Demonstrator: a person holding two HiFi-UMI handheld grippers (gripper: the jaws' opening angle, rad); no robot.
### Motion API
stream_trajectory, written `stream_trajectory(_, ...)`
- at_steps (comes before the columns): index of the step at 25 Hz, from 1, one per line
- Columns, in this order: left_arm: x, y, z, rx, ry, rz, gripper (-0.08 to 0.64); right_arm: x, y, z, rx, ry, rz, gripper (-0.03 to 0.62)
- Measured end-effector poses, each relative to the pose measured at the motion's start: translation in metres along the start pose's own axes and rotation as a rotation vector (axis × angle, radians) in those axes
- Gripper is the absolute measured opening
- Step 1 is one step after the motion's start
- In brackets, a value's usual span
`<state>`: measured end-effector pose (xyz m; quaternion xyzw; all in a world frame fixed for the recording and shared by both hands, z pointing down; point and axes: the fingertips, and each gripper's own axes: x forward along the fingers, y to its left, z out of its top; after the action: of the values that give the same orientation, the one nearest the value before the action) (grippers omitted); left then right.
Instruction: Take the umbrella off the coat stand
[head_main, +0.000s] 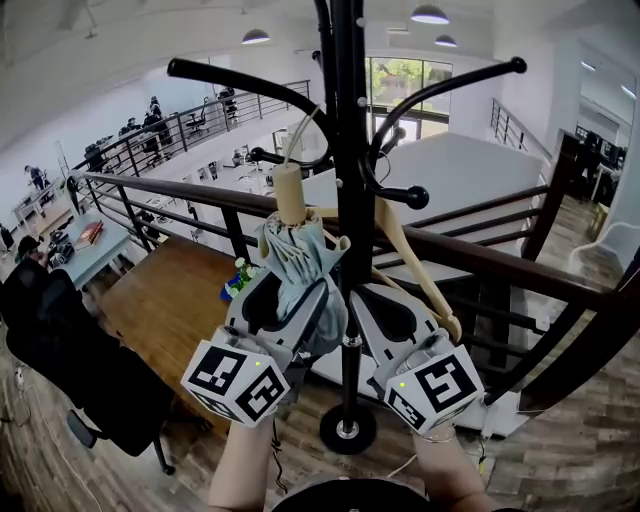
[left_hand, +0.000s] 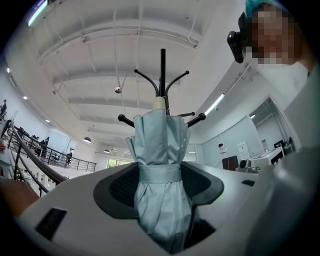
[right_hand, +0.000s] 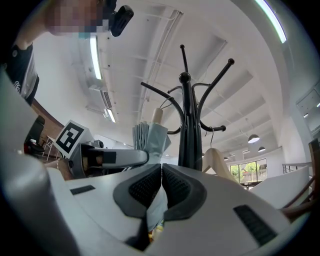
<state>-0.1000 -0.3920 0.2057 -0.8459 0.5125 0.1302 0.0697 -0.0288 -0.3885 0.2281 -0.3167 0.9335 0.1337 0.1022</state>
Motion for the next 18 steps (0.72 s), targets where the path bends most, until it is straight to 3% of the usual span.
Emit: stream_trajectory(18, -0.033, -0.011, 0.060, 0.046, -0.125, 0.011, 0.275, 0.019, 0.031, 0.049, -0.042, -0.113, 0.099, 0.028)
